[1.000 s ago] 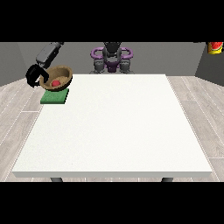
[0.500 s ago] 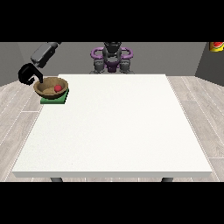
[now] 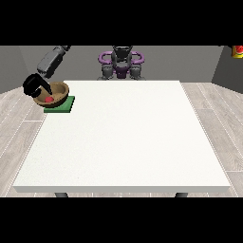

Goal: Pick the cup and pour the ball into the bowl, then pick the bowl and place it on the pad

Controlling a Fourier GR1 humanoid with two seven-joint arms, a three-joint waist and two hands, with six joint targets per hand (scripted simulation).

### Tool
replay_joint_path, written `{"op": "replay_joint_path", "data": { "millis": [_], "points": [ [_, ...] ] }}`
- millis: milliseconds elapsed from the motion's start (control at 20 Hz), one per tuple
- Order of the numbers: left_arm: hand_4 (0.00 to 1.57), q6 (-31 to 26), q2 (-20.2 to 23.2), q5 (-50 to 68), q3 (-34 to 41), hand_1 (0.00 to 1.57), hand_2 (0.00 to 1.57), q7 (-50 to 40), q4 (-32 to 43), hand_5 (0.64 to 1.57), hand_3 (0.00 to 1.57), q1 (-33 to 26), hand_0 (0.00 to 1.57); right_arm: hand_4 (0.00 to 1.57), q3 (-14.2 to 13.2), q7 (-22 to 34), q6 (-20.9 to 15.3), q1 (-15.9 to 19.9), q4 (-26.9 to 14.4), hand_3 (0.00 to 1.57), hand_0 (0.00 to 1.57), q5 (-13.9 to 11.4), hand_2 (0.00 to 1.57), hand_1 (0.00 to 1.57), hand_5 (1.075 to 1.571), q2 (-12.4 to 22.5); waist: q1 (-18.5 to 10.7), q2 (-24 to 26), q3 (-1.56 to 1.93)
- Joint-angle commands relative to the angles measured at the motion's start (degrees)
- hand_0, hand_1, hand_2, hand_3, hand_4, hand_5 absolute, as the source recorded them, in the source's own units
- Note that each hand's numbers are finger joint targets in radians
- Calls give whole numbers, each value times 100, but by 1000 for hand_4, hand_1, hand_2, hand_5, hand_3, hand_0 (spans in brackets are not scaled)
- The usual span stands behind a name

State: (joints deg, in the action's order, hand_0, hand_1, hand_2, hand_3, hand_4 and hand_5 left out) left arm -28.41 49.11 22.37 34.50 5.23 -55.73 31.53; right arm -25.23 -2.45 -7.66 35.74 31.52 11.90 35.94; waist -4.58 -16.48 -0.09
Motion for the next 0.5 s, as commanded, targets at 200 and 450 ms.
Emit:
{"op": "replay_joint_path", "data": {
  "millis": [200, 450],
  "points": [
    [1199, -106, 76, -27, -84, 0, 0, 121, 212, 1568, 0, -7, 0, 0, 559, 400, 278, 185, -3, 0, 0, -405, 212, 0, 1442, 59, -82, 98, 6],
    [1190, 245, -467, 17, -427, 0, 0, -211, -433, 1569, 0, -98, 0, 0, 665, 464, 159, 206, -313, 0, 0, -557, 0, 0, 1407, -76, -149, 474, 13]
  ]
}}
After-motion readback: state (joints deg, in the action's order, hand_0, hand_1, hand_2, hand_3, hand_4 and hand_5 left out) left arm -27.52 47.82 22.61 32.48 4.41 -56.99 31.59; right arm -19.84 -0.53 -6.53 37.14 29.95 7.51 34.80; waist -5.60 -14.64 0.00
